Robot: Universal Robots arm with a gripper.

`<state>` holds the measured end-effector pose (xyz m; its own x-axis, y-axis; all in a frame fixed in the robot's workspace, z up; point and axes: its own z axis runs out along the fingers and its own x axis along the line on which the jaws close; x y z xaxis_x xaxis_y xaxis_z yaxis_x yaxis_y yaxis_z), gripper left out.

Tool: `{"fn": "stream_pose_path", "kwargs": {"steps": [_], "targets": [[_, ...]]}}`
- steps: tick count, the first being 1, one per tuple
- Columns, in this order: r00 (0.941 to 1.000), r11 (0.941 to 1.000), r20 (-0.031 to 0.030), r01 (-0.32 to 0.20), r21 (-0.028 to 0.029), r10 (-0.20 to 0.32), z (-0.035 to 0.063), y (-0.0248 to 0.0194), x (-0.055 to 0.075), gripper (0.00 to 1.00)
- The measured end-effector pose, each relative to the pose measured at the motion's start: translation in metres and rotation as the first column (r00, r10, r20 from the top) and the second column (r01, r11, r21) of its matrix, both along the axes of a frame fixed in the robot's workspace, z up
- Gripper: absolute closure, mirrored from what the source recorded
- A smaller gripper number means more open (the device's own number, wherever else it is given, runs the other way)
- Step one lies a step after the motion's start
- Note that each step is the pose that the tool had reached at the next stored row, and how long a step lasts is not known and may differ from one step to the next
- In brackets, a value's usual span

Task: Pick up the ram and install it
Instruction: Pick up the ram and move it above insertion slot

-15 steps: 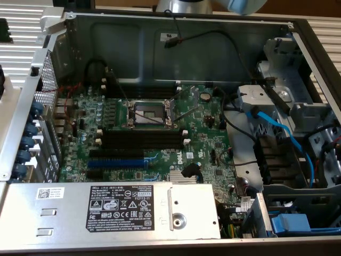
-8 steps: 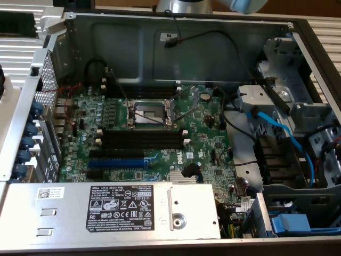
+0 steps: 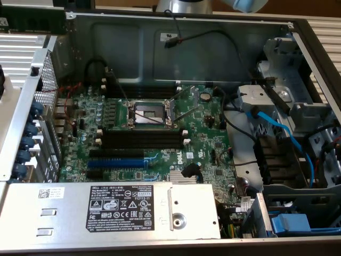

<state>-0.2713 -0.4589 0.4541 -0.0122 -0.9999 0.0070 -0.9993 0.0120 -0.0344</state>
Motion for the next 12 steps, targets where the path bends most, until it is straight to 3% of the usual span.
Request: {"fn": "stream_pose_path", "kwargs": {"steps": [12], "targets": [[1.0, 1.0, -0.0013, -0.002, 0.0001, 0.002, 0.0, 0.0, 0.055, 0.88]]}}
